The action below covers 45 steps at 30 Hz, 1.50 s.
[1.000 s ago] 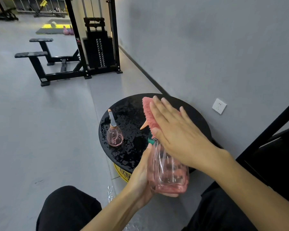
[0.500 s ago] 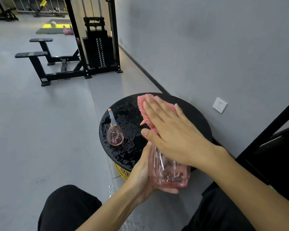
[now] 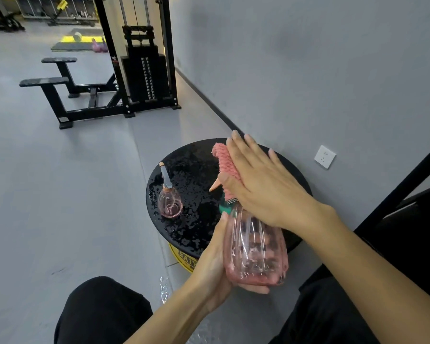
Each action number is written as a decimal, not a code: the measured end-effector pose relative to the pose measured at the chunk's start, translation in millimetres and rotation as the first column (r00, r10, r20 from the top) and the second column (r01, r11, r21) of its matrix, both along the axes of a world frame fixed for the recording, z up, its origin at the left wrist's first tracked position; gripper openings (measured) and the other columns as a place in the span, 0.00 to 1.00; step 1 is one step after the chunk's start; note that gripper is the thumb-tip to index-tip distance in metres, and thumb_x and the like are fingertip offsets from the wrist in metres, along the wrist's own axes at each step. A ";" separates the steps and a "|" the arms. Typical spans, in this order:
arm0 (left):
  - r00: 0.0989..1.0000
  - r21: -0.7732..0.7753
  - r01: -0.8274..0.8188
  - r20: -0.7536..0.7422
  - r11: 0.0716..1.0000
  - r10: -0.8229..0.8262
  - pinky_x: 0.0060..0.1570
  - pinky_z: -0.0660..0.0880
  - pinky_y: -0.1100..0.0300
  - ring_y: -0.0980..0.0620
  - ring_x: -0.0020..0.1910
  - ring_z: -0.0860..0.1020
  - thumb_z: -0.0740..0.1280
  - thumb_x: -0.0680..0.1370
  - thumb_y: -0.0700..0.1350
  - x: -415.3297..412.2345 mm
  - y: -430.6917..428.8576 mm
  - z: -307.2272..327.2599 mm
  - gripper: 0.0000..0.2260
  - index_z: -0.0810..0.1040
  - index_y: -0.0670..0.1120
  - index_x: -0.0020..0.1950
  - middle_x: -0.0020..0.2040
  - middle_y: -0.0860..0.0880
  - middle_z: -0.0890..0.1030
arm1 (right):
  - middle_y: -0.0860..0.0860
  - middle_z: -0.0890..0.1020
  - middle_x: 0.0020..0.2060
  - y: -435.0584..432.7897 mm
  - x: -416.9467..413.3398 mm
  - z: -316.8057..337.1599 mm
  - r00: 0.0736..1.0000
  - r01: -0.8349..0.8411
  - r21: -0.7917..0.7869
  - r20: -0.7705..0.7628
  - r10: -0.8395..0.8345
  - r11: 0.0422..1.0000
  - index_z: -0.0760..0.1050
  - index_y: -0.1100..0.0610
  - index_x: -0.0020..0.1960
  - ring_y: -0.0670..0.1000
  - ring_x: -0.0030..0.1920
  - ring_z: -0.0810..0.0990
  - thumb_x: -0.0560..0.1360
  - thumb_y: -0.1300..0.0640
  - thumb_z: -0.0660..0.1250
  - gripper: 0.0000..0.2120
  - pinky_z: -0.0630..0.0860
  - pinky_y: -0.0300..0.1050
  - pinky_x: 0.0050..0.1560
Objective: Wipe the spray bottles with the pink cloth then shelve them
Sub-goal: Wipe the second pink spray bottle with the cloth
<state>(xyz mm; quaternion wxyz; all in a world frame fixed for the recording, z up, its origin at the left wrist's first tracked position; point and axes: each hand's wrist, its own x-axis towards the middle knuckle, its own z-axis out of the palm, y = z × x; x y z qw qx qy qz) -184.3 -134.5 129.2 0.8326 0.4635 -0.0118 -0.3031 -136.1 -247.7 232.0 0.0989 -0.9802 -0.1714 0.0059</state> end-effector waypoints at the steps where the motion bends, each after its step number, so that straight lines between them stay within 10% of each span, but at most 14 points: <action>1: 1.000 -0.011 0.003 0.000 1.000 -0.003 0.28 0.81 0.51 0.41 0.49 0.85 0.54 0.72 0.69 0.8 1.2 0.5 0.31 0.75 0.54 0.67 0.59 0.43 0.84 | 0.44 0.33 0.77 0.0 -2.7 -0.6 1.000 -0.014 -0.001 -0.015 0.014 1.000 0.33 0.51 0.79 0.44 0.76 0.31 0.80 0.38 0.40 0.33 0.36 0.52 0.78; 9: 0.991 -0.022 0.104 0.087 0.994 -0.101 0.32 0.82 0.52 0.44 0.48 0.85 0.82 0.52 0.63 -2.0 7.8 -4.4 0.49 0.71 0.47 0.69 0.55 0.46 0.85 | 0.43 0.33 0.77 -8.9 -3.7 -7.4 0.996 0.011 0.056 -0.086 -0.006 0.998 0.34 0.50 0.79 0.42 0.76 0.30 0.80 0.37 0.40 0.34 0.36 0.49 0.77; 45: 0.972 0.080 0.111 0.198 0.991 -0.125 0.30 0.82 0.54 0.43 0.47 0.85 0.72 0.64 0.51 0.8 10.7 -0.5 0.33 0.70 0.54 0.68 0.56 0.45 0.83 | 0.45 0.31 0.77 -2.2 -11.6 -3.6 0.996 -0.087 -0.007 -0.004 0.087 0.996 0.32 0.52 0.78 0.42 0.76 0.29 0.77 0.34 0.40 0.37 0.33 0.47 0.77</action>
